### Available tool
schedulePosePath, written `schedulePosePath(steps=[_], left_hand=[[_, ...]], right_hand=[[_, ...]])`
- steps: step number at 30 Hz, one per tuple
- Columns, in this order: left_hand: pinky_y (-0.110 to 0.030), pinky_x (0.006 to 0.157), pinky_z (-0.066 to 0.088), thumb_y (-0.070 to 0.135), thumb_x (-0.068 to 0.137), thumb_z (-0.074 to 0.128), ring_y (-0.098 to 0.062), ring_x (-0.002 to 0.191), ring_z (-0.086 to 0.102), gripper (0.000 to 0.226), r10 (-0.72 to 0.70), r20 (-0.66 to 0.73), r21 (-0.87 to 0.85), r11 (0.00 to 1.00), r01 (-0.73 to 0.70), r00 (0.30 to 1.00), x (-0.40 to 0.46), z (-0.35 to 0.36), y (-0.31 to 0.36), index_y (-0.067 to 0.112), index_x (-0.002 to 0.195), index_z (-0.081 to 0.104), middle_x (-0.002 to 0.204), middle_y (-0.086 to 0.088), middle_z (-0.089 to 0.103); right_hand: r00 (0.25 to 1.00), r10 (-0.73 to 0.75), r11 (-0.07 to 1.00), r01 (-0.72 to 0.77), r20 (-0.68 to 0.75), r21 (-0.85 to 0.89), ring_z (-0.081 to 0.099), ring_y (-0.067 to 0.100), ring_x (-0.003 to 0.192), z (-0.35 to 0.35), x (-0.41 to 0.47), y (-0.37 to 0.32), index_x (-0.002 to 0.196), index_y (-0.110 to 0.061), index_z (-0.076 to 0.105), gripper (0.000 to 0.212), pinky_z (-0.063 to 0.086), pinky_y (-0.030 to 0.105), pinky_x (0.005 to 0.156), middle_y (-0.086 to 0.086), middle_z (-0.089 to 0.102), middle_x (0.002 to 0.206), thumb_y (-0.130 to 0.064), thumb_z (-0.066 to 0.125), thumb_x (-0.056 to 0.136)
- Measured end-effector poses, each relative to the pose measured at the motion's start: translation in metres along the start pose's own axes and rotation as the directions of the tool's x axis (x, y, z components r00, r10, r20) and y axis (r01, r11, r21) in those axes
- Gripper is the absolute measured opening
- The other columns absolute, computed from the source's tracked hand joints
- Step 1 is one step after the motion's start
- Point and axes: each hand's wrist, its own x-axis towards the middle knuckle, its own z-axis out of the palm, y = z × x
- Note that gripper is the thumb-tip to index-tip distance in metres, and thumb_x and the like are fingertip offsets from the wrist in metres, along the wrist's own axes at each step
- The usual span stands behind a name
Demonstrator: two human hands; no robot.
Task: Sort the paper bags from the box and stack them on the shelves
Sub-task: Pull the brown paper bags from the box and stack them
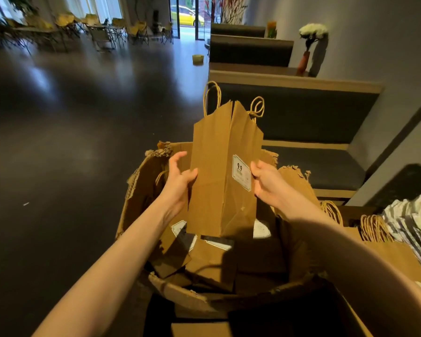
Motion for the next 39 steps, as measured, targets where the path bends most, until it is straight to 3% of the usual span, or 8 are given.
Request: schedulePosePath(steps=[3, 8, 15, 20, 26, 32, 36, 39], left_hand=[[-0.027, 0.077, 0.047, 0.024, 0.094, 0.051, -0.014, 0.096, 0.058, 0.029, 0.048, 0.089, 0.126, 0.990, -0.059, 0.995, -0.012, 0.013, 0.009, 0.021, 0.123, 0.050, 0.109, 0.000, 0.059], [-0.040, 0.109, 0.032, 0.073, 0.070, 0.056, -0.023, 0.130, 0.038, 0.087, -0.028, 0.227, 0.397, 0.915, -0.066, 0.974, -0.020, 0.030, 0.013, 0.030, 0.141, 0.032, 0.145, -0.001, 0.037], [-0.029, 0.101, 0.029, 0.055, 0.081, 0.056, -0.021, 0.136, 0.029, 0.086, -0.058, 0.352, 0.552, 0.819, -0.158, 0.934, -0.042, 0.058, 0.022, 0.026, 0.149, 0.013, 0.155, -0.001, 0.020], [-0.048, 0.112, 0.029, 0.082, 0.051, 0.054, -0.025, 0.136, 0.030, 0.118, -0.092, 0.333, 0.664, 0.729, -0.164, 0.938, -0.054, 0.067, 0.030, 0.033, 0.149, 0.011, 0.153, -0.002, 0.019], [-0.030, 0.093, 0.049, 0.047, 0.084, 0.060, -0.012, 0.103, 0.061, 0.053, 0.093, 0.418, 0.698, 0.603, -0.385, 0.904, -0.063, 0.067, 0.046, 0.016, 0.127, 0.055, 0.119, -0.003, 0.062], [-0.011, 0.086, 0.049, 0.030, 0.096, 0.047, 0.004, 0.082, 0.055, 0.013, 0.027, 0.508, 0.610, 0.694, -0.382, 0.861, -0.070, 0.070, 0.064, 0.024, 0.105, 0.054, 0.092, 0.010, 0.059], [-0.030, 0.095, 0.049, 0.081, 0.041, 0.071, -0.003, 0.085, 0.059, 0.077, 0.029, 0.439, 0.530, 0.799, -0.285, 0.898, -0.054, 0.052, 0.063, 0.026, 0.094, 0.059, 0.086, 0.015, 0.064], [-0.011, 0.070, 0.051, 0.046, 0.080, 0.065, -0.002, 0.075, 0.060, 0.029, -0.178, 0.498, 0.651, 0.723, -0.230, 0.849, -0.067, 0.065, 0.080, 0.020, 0.090, 0.055, 0.082, 0.011, 0.063]], right_hand=[[1.000, 0.015, 0.998, -0.015, 0.006, 0.065, 0.056, 0.026, 0.118, 0.002, -0.005, -0.001, 0.131, -0.012, 0.048, 0.032, 0.048, 0.041, 0.096, 0.012, 0.059, 0.127, -0.015, 0.037, 0.101], [0.997, 0.044, 0.982, -0.055, 0.061, 0.179, 0.063, 0.023, 0.107, 0.002, -0.020, -0.002, 0.132, -0.010, 0.048, 0.033, 0.051, 0.037, 0.091, 0.011, 0.063, 0.120, -0.016, 0.036, 0.102], [0.998, 0.000, 0.999, -0.002, 0.055, 0.038, 0.064, 0.031, 0.105, 0.006, -0.044, -0.003, 0.117, -0.011, 0.060, 0.028, 0.053, 0.043, 0.090, 0.017, 0.066, 0.115, -0.024, 0.041, 0.101], [0.998, 0.012, 0.999, -0.016, -0.067, -0.052, 0.065, 0.026, 0.087, 0.008, -0.057, -0.008, 0.100, -0.013, 0.064, 0.027, 0.055, 0.037, 0.076, 0.009, 0.068, 0.089, -0.033, 0.046, 0.099], [0.999, -0.033, 0.994, 0.030, 0.031, 0.106, 0.065, 0.025, 0.095, 0.006, -0.067, -0.012, 0.122, -0.007, 0.056, 0.029, 0.056, 0.037, 0.080, 0.012, 0.066, 0.105, -0.018, 0.038, 0.102], [0.990, -0.050, 0.971, 0.017, 0.134, 0.238, 0.057, 0.025, 0.104, 0.000, -0.072, -0.013, 0.140, -0.005, 0.039, 0.039, 0.047, 0.039, 0.093, 0.014, 0.055, 0.126, -0.013, 0.034, 0.102], [0.984, -0.070, 0.980, 0.037, 0.165, 0.195, 0.060, 0.020, 0.088, -0.006, -0.075, -0.017, 0.119, -0.011, 0.049, 0.025, 0.053, 0.035, 0.069, 0.007, 0.059, 0.101, -0.004, 0.032, 0.101], [0.978, -0.097, 0.984, 0.066, 0.183, 0.168, 0.062, 0.021, 0.093, -0.007, -0.080, -0.020, 0.120, -0.012, 0.050, 0.029, 0.051, 0.039, 0.074, 0.008, 0.062, 0.108, -0.002, 0.032, 0.101]])
